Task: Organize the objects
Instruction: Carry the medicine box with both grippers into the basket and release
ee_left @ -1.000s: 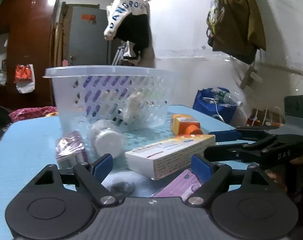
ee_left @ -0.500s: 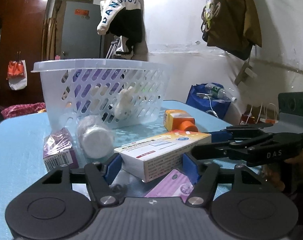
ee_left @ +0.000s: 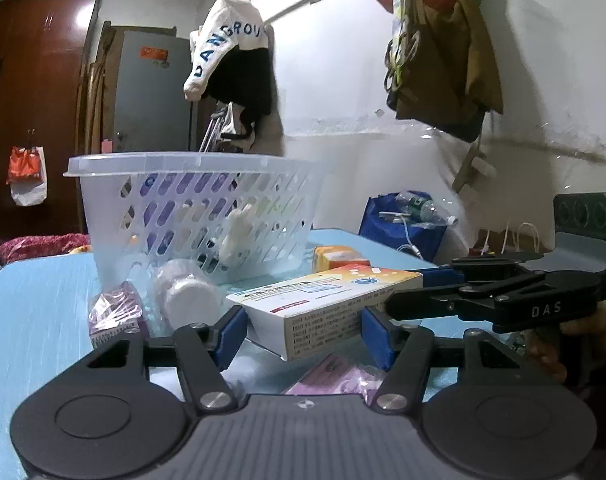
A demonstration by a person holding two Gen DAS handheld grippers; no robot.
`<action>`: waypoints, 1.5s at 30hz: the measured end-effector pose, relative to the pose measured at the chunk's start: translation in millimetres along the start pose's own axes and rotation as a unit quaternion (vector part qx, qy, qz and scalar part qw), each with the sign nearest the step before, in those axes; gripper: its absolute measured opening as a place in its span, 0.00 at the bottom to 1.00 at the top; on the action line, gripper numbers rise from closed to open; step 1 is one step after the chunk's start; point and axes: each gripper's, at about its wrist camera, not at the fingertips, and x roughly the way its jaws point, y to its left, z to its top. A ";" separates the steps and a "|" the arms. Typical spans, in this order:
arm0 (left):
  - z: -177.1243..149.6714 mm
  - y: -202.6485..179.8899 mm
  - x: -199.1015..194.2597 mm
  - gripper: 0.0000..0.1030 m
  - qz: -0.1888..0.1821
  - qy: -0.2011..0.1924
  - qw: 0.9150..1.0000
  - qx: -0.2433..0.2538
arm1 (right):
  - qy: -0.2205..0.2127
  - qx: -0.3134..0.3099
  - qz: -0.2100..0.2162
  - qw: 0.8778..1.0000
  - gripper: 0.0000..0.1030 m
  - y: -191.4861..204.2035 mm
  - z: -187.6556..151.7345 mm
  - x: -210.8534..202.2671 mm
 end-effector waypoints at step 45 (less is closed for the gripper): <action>144.4 88.8 103.5 0.78 0.091 0.036 0.995 0.005 | 0.050 -0.030 -0.073 0.996 0.71 -56.6 133.7 116.9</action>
